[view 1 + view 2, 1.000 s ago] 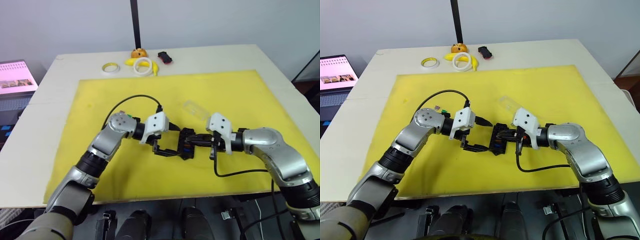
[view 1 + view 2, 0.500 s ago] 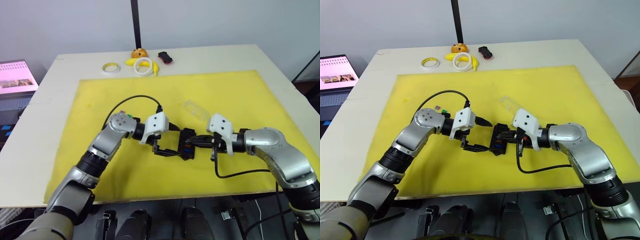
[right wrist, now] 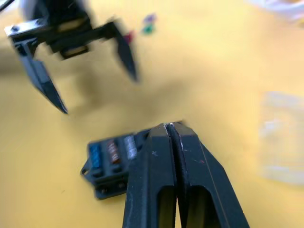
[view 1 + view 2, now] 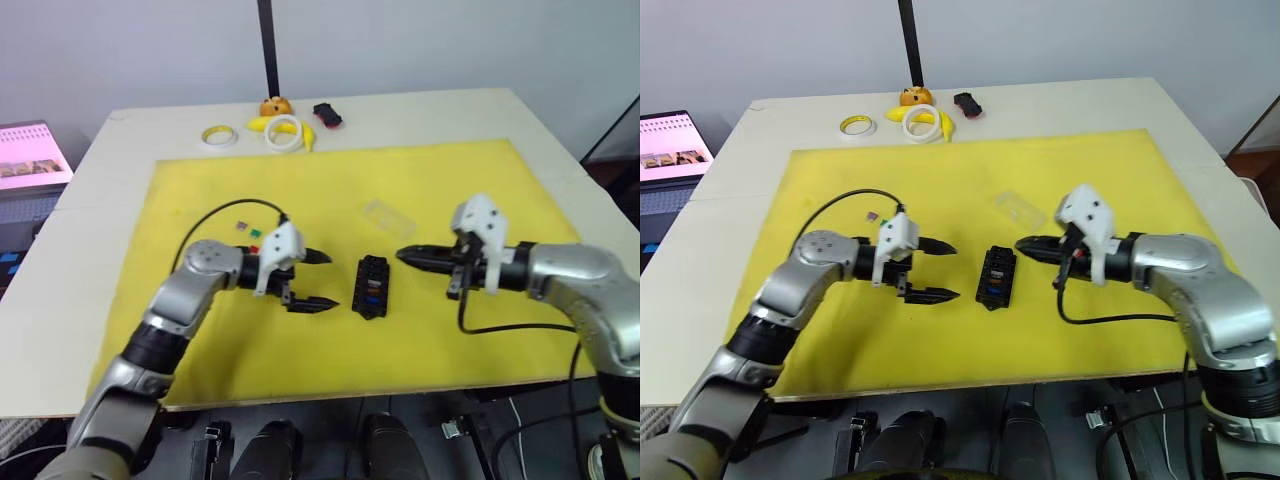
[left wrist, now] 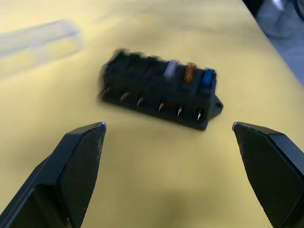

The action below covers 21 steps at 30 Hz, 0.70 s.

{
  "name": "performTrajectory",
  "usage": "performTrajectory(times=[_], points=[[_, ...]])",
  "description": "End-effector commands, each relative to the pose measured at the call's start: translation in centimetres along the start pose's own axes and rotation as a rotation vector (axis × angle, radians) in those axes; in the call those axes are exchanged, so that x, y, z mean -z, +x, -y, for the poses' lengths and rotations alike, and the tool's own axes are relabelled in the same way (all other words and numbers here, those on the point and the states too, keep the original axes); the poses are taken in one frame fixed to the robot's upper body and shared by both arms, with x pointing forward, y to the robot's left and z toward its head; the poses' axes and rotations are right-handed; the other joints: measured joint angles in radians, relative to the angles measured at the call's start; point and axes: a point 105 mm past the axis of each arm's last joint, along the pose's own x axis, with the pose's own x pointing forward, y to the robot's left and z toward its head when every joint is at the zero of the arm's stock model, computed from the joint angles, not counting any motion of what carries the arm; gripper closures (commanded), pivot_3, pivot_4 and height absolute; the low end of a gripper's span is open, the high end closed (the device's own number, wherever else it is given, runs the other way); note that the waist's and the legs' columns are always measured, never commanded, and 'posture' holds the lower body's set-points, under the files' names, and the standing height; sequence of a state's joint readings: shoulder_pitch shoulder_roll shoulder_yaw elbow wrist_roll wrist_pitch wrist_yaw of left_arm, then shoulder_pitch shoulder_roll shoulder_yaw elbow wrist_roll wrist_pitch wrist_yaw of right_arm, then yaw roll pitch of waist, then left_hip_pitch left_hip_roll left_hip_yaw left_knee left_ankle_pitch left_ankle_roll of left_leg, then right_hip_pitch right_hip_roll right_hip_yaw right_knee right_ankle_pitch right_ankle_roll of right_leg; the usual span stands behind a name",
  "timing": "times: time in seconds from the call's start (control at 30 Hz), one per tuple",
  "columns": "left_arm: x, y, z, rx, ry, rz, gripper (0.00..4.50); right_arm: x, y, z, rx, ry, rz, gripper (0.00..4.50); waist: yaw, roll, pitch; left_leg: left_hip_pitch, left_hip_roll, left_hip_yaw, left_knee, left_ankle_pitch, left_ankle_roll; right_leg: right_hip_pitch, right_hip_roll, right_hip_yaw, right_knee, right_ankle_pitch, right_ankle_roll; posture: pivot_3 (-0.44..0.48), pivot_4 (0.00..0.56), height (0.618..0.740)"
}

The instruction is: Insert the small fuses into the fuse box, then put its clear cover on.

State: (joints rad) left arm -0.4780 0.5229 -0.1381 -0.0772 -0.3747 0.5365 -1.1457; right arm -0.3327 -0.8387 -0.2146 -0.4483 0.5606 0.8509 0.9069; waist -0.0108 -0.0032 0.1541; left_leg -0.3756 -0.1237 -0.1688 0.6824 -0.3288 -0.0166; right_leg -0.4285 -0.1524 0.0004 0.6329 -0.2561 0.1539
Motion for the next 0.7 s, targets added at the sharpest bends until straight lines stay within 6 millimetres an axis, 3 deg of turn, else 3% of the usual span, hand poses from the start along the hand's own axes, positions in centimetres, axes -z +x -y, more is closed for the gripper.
performTrajectory(times=[0.03, 0.17, 0.3, 0.4, 0.47, 0.57, 0.7], points=[[-0.5, -5.3, -0.5, -0.153, -0.184, 0.051, 0.00, 0.0, -3.5, 2.5, 0.176, 0.040, 0.003, 3.86, 0.000, 0.000, 0.000, 0.000, 0.000, 0.000, 0.000, 0.000, 0.000, 0.000, 0.000, 0.000, 0.000, 0.000, 0.000, 0.000, 0.150, 0.740], [0.9, -11.0, -0.1, -0.298, -0.400, 0.051, 0.00, 1.4, -6.6, 4.1, 0.298, 0.074, -0.037, 2.16, 0.005, 0.000, 0.000, 0.001, 0.000, 0.000, 0.000, 0.000, 0.000, 0.001, 0.000, 0.000, 0.000, 0.000, 0.000, 0.000, 0.150, 0.740], [3.0, -16.5, -0.5, -0.481, -0.574, 0.053, 0.00, 2.8, -9.4, 5.0, 0.377, 0.082, -0.086, 0.06, 0.005, 0.001, 0.000, 0.001, 0.000, 0.000, 0.000, 0.000, 0.000, 0.001, 0.000, 0.000, 0.000, 0.000, 0.000, 0.000, 0.150, 0.740], [4.2, -20.4, -1.0, -0.616, -0.683, 0.081, 0.00, 3.8, -10.8, 5.3, 0.404, 0.076, -0.128, 0.06, 0.005, 0.001, 0.000, 0.002, 0.000, 0.000, 0.000, 0.000, 0.000, 0.001, 0.000, 0.000, 0.000, 0.000, 0.000, 0.000, 0.150, 0.740], [4.6, -21.4, -1.3, -0.660, -0.698, 0.081, 0.00, 4.0, -10.9, 5.1, 0.393, 0.069, -0.134, 0.06, 0.005, 0.001, 0.000, 0.002, 0.000, 0.001, 0.000, 0.000, 0.000, 0.001, 0.000, 0.000, 0.000, 0.000, 0.000, 0.000, 0.150, 0.740], [3.8, -21.3, -2.2, -0.660, -0.711, 0.121, 0.00, 3.5, -9.9, 4.8, 0.354, 0.053, -0.111, 0.06, 0.007, 0.001, 0.000, 0.002, 0.000, 0.001, 0.000, 0.000, 0.000, 0.002, 0.000, 0.000, 0.000, 0.000, 0.000, 0.000, 0.150, 0.740], [1.8, -18.6, -2.7, -0.527, -0.760, 0.156, 0.00, 1.3, -7.0, 3.6, 0.232, 0.019, -0.048, 0.06, 0.006, 0.001, 0.000, 0.002, 0.000, 0.001, 0.000, 0.000, 0.000, 0.002, 0.000, 0.000, 0.000, 0.000, 0.000, 0.000, 0.150, 0.740]])
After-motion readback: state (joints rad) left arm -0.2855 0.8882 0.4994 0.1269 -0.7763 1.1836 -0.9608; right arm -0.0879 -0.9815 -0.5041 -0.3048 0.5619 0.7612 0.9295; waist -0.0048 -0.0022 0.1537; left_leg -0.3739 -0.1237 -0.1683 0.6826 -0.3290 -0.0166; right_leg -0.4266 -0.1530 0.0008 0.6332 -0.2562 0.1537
